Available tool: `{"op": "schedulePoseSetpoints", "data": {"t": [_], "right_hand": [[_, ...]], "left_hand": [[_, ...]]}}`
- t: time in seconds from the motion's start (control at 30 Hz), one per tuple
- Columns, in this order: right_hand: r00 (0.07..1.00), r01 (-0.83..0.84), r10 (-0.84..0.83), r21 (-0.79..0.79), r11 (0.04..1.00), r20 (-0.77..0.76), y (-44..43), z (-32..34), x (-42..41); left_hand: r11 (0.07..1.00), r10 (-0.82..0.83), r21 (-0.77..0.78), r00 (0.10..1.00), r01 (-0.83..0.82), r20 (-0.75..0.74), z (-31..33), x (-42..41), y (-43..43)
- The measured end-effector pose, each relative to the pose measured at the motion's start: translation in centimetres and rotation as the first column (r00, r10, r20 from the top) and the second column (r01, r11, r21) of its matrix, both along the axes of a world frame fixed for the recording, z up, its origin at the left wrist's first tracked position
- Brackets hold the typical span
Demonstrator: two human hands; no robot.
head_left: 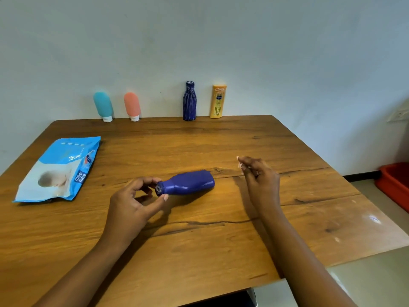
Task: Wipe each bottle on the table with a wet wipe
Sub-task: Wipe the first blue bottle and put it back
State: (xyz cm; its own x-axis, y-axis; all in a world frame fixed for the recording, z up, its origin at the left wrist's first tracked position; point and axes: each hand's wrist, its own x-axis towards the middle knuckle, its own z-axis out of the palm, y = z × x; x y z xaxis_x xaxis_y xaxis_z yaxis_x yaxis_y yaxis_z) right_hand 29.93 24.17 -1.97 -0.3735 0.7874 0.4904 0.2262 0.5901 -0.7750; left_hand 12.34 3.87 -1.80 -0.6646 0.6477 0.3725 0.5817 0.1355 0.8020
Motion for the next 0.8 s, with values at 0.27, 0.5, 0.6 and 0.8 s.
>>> {"op": "schedulePoseSetpoints", "data": {"t": [0.27, 0.5, 0.6, 0.8], "right_hand": [[0.946, -0.207, 0.176, -0.089, 0.974, -0.272, -3.0, 5.0, -1.7], [0.878, -0.469, 0.468, 0.015, 0.883, -0.104, -4.5, 9.1, -2.3], [0.875, -0.48, 0.466, 0.105, 0.871, 0.134, -4.1, 9.8, -2.8], [0.82, -0.518, 0.397, 0.242, 0.82, 0.413, -4.1, 10.6, -3.0]], "left_hand": [[0.991, -0.085, 0.101, 0.996, 0.085, -0.01, 5.5, -0.1, 2.5], [0.992, -0.119, 0.043, 0.993, 0.117, 0.025, 6.4, -0.4, 4.0], [0.991, -0.131, 0.037, 0.991, 0.13, 0.01, 6.5, 0.0, 4.6], [0.987, -0.152, 0.048, 0.988, 0.152, 0.011, 5.0, 1.3, 5.1]]}}
